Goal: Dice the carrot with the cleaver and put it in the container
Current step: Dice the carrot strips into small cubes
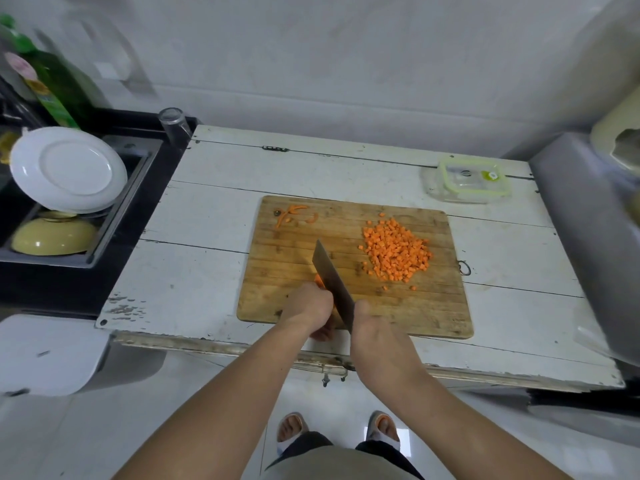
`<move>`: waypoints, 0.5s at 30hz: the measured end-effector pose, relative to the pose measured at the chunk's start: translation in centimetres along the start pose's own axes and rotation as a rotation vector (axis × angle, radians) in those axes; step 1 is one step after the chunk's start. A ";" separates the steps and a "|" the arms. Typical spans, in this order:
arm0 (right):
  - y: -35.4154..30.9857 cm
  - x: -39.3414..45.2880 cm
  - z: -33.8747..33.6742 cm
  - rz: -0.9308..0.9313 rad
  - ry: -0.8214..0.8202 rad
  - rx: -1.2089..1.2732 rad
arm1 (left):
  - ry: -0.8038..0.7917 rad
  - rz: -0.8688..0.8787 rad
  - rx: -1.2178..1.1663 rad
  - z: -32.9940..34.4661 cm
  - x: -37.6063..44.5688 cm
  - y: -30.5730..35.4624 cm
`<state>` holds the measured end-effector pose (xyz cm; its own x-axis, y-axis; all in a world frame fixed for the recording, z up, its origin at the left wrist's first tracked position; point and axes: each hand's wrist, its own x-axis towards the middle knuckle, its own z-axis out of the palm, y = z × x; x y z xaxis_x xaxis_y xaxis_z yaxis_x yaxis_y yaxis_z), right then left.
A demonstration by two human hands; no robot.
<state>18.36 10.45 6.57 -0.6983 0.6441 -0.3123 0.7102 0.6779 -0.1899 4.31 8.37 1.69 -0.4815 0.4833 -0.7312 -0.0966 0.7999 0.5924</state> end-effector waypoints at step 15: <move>-1.3 -0.3 1.7 -0.028 -0.034 -0.068 | -0.043 0.011 -0.072 -0.8 0.2 0.3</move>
<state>17.79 8.75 5.37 -0.7134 0.6129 -0.3397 0.6820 0.7187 -0.1356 3.49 8.35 2.00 -0.4455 0.5079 -0.7373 -0.1546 0.7675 0.6221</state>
